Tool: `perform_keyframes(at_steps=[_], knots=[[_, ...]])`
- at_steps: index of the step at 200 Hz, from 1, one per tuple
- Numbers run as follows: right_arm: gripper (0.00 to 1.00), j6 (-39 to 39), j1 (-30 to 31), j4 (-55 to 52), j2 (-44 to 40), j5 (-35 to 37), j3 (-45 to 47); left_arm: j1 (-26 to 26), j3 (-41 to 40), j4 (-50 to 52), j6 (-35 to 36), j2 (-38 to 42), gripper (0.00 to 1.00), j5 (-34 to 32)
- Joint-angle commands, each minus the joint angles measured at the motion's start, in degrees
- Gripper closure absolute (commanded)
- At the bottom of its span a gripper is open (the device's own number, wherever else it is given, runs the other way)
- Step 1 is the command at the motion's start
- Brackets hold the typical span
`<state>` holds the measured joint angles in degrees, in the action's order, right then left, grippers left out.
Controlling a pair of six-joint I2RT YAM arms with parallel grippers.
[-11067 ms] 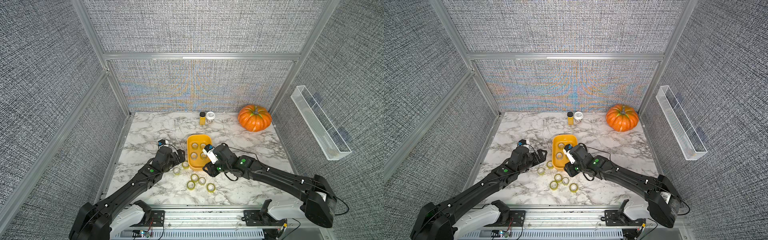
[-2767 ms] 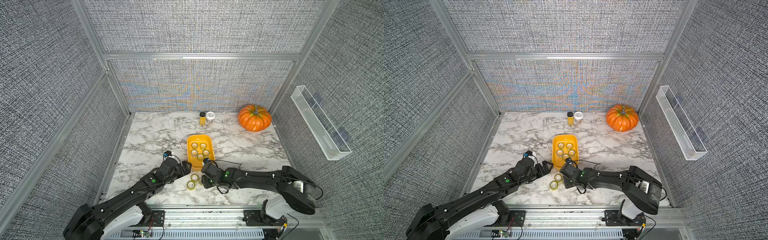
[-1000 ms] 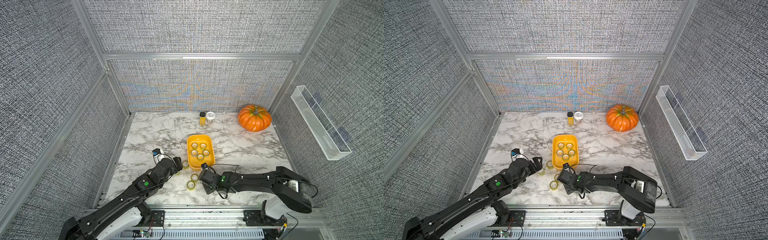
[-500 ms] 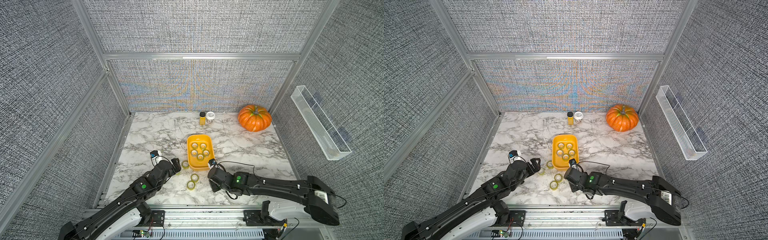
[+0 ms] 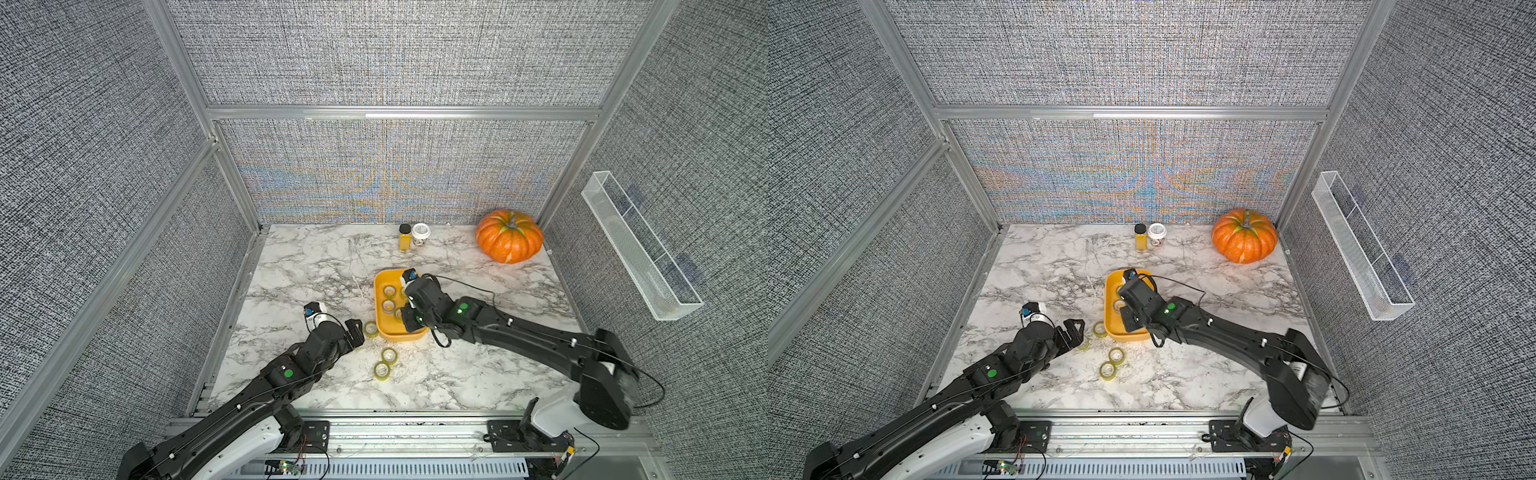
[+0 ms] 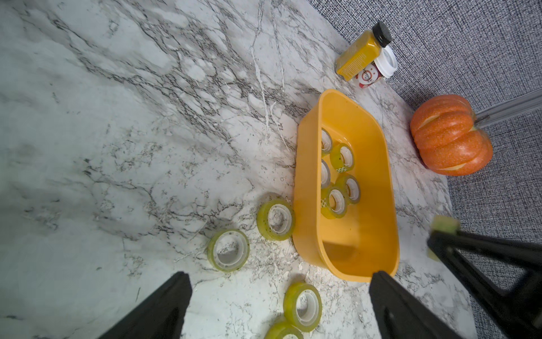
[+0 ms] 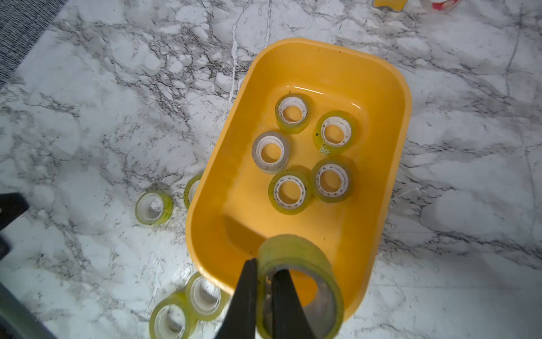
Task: Put the transparent tape into the storage box
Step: Place the tape in the storage box, then move the tape to the center of the board.
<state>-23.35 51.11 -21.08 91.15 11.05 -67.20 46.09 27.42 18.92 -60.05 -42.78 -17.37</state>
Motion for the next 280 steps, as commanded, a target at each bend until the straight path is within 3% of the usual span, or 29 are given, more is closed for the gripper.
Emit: perform_keyframes(at_steps=[1,36,67,101,160,206,243,280], knots=[[0.97,2.4,-0.7,2.2,6.3,-3.7,-4.6,0.0,0.0,-1.1,0.4,0.3,0.0,2.4],[0.9,2.3,-3.4,1.0,15.6,-3.0,-11.8,0.0,0.5,-0.2,0.8,1.1,0.0,3.3],[0.6,2.2,-5.1,-1.7,19.2,-2.2,-15.2,0.0,0.6,0.9,0.9,1.7,0.0,3.0],[0.4,1.7,-5.3,-1.5,15.2,-1.0,-11.8,0.0,0.2,1.0,0.7,1.7,0.0,3.0],[0.42,0.1,-0.5,-0.1,-3.6,-4.0,2.1,0.0,0.1,-0.4,0.6,-0.6,0.0,2.6],[0.48,-9.8,6.9,5.2,-16.0,-2.4,18.7,0.0,-1.8,-1.7,-1.6,1.6,0.0,-0.5],[0.49,-16.8,10.0,11.0,-18.1,-1.9,29.1,0.0,-3.4,-1.8,-2.4,5.0,0.0,-0.8],[0.47,-20.6,12.1,14.4,-13.8,0.6,29.4,0.0,-3.7,-2.0,-2.5,4.3,0.0,0.2]])
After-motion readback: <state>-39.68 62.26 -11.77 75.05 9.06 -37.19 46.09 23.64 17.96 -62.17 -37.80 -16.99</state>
